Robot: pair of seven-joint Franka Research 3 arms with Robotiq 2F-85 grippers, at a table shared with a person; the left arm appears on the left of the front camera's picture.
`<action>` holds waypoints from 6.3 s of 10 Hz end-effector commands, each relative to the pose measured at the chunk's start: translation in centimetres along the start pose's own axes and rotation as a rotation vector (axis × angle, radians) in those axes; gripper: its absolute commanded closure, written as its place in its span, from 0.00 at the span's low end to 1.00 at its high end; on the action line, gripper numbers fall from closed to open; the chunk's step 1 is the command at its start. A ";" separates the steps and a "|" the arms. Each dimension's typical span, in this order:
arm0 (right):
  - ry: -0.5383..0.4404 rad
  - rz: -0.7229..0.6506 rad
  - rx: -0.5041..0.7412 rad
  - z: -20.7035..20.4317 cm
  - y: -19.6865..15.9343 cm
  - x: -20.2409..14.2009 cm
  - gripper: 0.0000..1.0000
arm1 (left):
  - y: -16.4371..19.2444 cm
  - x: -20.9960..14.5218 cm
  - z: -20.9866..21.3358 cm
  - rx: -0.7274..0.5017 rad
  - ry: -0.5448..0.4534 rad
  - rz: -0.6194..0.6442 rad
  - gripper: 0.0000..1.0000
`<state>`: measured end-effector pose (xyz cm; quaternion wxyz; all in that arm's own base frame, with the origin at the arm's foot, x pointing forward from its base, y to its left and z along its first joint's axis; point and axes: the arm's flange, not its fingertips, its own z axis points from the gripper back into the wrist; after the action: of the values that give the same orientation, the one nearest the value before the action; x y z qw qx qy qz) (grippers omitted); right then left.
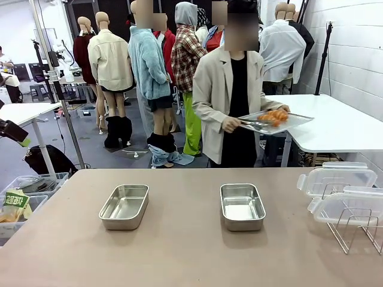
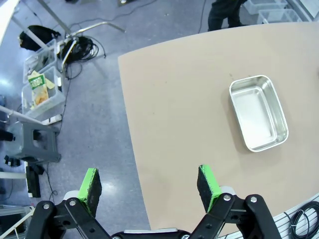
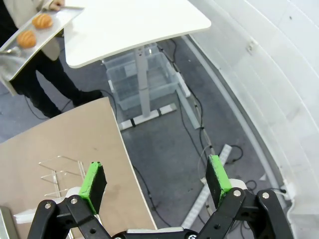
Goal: Place the bread in airtight containers.
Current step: Lift both Airtight Container.
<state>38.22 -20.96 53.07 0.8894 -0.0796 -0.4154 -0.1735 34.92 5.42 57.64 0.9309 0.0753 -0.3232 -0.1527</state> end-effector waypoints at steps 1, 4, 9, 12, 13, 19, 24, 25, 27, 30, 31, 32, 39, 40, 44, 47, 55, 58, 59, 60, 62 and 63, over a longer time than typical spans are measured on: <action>0.008 0.002 -0.008 0.0 0.1 -0.1 0.00 | 0.1 -0.1 0.1 0.015 0.000 -0.009 0.00; 0.008 0.002 -0.008 0.0 0.1 -0.1 0.00 | 0.1 -0.1 0.1 0.015 0.000 -0.009 0.00; 0.008 0.002 -0.008 0.0 0.1 -0.1 0.00 | 0.1 -0.1 0.1 0.015 0.000 -0.009 0.00; 0.008 0.002 -0.008 0.0 0.1 -0.1 0.00 | 0.1 -0.1 0.1 0.015 0.000 -0.009 0.00; 0.008 0.002 -0.008 0.0 0.1 -0.1 0.00 | 0.1 -0.1 0.1 0.015 0.000 -0.009 0.00; 0.008 0.002 -0.008 0.0 0.1 -0.1 0.00 | 0.1 -0.1 0.1 0.015 0.000 -0.009 0.00; 0.008 0.002 -0.008 0.0 0.1 -0.1 0.00 | 0.1 -0.1 0.1 0.015 0.000 -0.009 0.00; 0.008 0.002 -0.008 0.0 0.1 -0.1 0.00 | 0.1 -0.1 0.1 0.015 0.000 -0.009 0.00; 0.008 0.002 -0.008 0.0 0.1 -0.1 0.00 | 0.1 -0.1 0.1 0.015 0.000 -0.009 0.00; 0.008 0.002 -0.008 0.0 0.1 -0.1 0.00 | 0.1 -0.1 0.1 0.015 0.000 -0.009 0.00; 0.008 0.002 -0.008 0.0 0.1 -0.1 0.00 | 0.1 -0.1 0.1 0.015 0.000 -0.009 0.00; 0.000 0.000 0.000 0.0 0.0 0.0 0.00 | 0.0 0.0 0.0 0.000 0.000 0.000 0.00; 0.273 0.134 0.318 8.7 22.6 -0.4 0.00 | -11.0 6.8 -4.3 -0.152 0.095 0.035 0.00; 0.344 0.159 0.312 8.5 25.1 -3.0 0.00 | -11.4 6.6 -5.8 -0.178 0.090 0.092 0.00; 0.344 0.192 0.324 8.8 26.5 -4.8 0.00 | -11.9 5.8 -5.0 -0.149 0.084 0.003 0.00; 0.414 0.330 0.297 7.4 30.1 -7.5 0.00 | -13.4 5.8 -10.6 -0.181 0.214 0.086 0.00; 0.696 0.481 0.264 -3.7 41.0 -18.4 0.00 | -13.5 3.4 -21.8 -0.275 0.368 0.261 0.00; 0.652 0.571 0.358 -6.6 42.2 -19.7 0.00 | -13.5 1.9 -24.1 -0.305 0.409 0.285 0.00; 0.643 0.574 0.346 -7.4 42.6 -20.4 0.00 | -13.8 1.4 -24.7 -0.307 0.407 0.294 0.00; 0.630 0.578 0.329 -8.0 42.7 -20.8 0.00 | -14.1 1.1 -25.6 -0.310 0.411 0.292 0.00; 0.645 0.562 0.318 -8.0 42.4 -20.9 0.00 | -14.4 1.0 -25.9 -0.279 0.424 0.297 0.00; 0.654 0.553 0.310 -8.1 42.0 -21.2 0.00 | -14.8 0.8 -26.1 -0.252 0.444 0.305 0.00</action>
<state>47.09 20.53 31.94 0.9873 0.0121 -0.0949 0.1267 48.31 -7.65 34.46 0.9924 -0.0706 -0.0937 -0.0382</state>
